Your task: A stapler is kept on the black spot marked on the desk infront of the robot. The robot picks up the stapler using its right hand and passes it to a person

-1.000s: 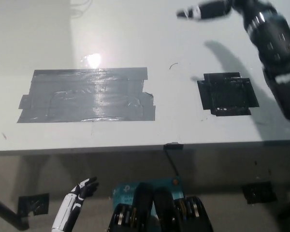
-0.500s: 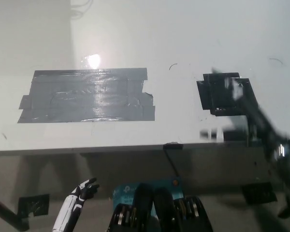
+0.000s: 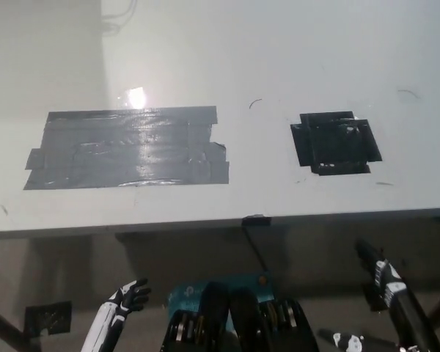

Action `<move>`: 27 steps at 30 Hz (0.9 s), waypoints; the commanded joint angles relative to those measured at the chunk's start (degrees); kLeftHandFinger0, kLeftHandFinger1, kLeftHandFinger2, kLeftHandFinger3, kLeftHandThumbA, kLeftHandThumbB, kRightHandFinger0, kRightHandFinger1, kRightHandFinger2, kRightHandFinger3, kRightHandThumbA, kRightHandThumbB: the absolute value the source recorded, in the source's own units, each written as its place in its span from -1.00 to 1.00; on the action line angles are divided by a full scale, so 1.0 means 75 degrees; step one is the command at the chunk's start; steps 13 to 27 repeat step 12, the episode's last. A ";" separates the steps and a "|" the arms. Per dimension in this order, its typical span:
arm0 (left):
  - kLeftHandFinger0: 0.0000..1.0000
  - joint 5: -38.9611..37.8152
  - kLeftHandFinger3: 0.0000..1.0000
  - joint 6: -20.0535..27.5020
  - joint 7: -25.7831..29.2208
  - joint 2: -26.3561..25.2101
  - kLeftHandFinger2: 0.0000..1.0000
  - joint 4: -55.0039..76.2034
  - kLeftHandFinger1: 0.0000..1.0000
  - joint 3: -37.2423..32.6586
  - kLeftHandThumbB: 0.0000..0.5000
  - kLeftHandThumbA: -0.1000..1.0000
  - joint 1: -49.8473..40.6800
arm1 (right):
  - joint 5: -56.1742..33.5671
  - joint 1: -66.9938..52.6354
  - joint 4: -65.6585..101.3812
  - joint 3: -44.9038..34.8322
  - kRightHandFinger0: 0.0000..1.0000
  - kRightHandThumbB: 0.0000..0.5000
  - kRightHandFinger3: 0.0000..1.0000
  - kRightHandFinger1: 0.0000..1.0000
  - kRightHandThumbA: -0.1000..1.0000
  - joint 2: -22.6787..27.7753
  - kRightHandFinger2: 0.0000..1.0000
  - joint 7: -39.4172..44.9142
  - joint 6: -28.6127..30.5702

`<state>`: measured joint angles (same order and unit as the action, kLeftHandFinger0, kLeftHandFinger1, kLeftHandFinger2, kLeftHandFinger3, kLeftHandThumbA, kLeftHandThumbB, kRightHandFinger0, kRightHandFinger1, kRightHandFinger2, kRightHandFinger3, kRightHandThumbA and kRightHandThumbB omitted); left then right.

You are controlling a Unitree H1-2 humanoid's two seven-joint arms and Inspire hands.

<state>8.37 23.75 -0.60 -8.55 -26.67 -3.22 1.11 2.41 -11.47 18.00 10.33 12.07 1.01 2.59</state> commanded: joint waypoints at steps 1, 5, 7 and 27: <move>0.73 0.0214 0.64 0.0422 0.0175 -0.0035 0.58 0.0043 0.61 -0.0067 1.00 1.00 -0.0209 | -0.0555 0.0151 -0.1772 -0.0795 1.00 0.14 1.00 1.00 0.88 -0.0568 1.00 -0.0517 0.1908; 0.79 0.0202 0.64 0.0380 0.0164 -0.0030 0.57 0.0084 0.62 -0.0034 1.00 1.00 -0.0184 | -0.0402 0.0247 -0.2262 -0.0933 1.00 0.33 1.00 1.00 0.84 -0.0601 1.00 -0.0446 0.1692; 0.77 0.0206 0.62 0.0417 0.0183 -0.0013 0.54 0.0067 0.59 -0.0034 1.00 1.00 -0.0164 | -0.0176 0.0298 -0.2460 -0.1049 1.00 0.34 1.00 1.00 0.76 -0.0613 1.00 -0.0477 0.1631; 0.74 0.0343 0.64 0.0336 0.0201 -0.0039 0.56 0.0101 0.58 -0.0061 1.00 1.00 -0.0184 | 0.0064 0.0317 -0.2691 -0.1188 1.00 0.34 1.00 1.00 0.37 -0.0723 1.00 -0.0599 0.1619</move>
